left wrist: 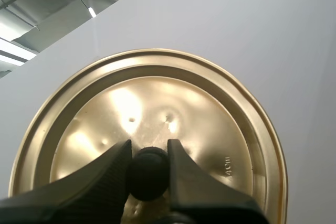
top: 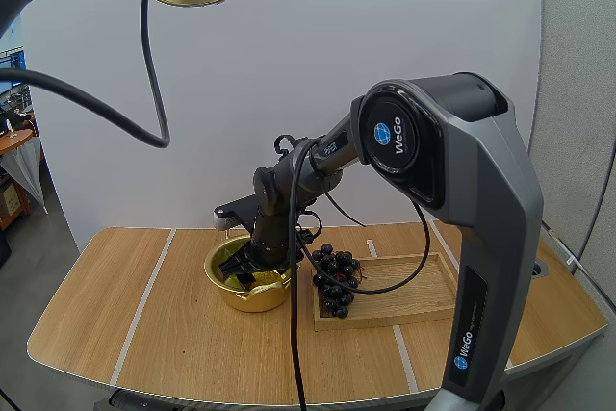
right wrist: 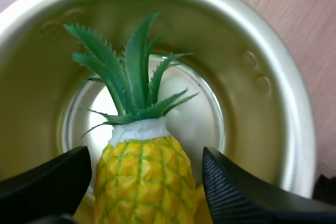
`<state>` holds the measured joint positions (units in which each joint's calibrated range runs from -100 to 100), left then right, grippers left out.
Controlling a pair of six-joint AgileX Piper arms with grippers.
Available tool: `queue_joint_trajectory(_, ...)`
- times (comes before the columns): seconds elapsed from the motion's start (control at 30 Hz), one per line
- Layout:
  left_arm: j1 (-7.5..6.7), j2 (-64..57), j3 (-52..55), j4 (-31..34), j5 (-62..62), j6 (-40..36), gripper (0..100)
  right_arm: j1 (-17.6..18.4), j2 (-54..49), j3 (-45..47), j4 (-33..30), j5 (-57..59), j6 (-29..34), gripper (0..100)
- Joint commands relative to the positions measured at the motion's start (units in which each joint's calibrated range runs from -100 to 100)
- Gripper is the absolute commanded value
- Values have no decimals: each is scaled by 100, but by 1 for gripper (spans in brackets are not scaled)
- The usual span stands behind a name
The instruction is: Open the pot, put the pineapple inside, and close it
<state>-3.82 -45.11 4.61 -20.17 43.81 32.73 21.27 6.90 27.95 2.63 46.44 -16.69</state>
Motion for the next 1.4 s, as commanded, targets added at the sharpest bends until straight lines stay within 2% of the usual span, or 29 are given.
queue_joint_trajectory(0.0, -14, -29, -64, -36, -150, -77, 0, -14, -488, -14, -41, 127, -7, 100)
queue_joint_trajectory(0.2, -14, -29, -64, -36, -150, -77, 0, -14, -1176, -14, -41, 484, -7, 100)
queue_joint_trajectory(0.8, -14, -29, -64, -36, -150, -77, 0, -14, -3888, 38, 177, 2844, -7, 100)
queue_joint_trajectory(1.17, -14, -29, -64, -36, -150, -77, 0, -14, -5982, 1305, 177, 2968, -7, 100)
queue_joint_trajectory(1.37, -14, -29, -64, -36, -150, -77, 0, -14, -6997, 1901, 8, 3452, -7, 100)
